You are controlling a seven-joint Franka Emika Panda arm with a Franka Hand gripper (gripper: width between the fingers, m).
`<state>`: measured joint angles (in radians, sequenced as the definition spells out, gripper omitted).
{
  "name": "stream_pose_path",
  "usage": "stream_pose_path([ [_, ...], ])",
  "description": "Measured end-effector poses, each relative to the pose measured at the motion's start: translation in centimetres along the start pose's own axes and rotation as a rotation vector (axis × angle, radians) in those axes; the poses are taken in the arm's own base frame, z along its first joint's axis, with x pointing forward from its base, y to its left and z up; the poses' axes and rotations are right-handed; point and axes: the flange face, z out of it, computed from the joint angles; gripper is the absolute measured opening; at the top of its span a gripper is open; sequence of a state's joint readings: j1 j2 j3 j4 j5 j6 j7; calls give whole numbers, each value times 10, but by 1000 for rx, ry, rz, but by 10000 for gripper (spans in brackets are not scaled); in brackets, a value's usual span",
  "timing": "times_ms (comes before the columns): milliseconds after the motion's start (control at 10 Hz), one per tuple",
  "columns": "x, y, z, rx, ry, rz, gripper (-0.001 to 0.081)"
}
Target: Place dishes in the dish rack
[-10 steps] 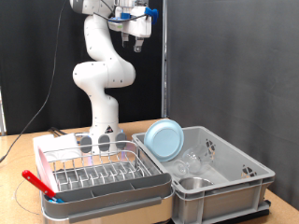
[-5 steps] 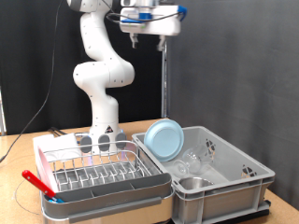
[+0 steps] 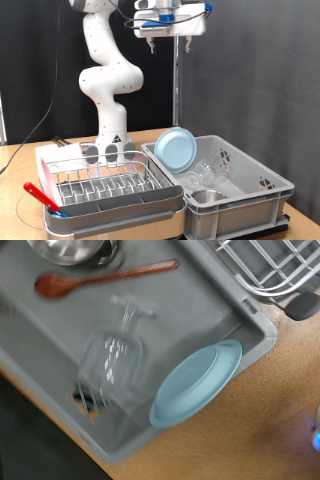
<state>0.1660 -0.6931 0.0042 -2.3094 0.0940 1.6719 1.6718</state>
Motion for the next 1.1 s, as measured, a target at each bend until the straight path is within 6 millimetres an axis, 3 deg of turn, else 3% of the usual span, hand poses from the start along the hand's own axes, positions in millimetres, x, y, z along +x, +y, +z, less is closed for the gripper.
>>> stream_pose_path([
  [300,-29,12,16,-71,-7,-343,806],
  [400,-28,11,15,-66,-5,-297,806],
  [900,-30,9,14,-37,-97,-832,806],
  [1000,-29,9,14,-39,-94,-783,806],
  [1100,-31,10,15,-44,-100,-855,806],
])
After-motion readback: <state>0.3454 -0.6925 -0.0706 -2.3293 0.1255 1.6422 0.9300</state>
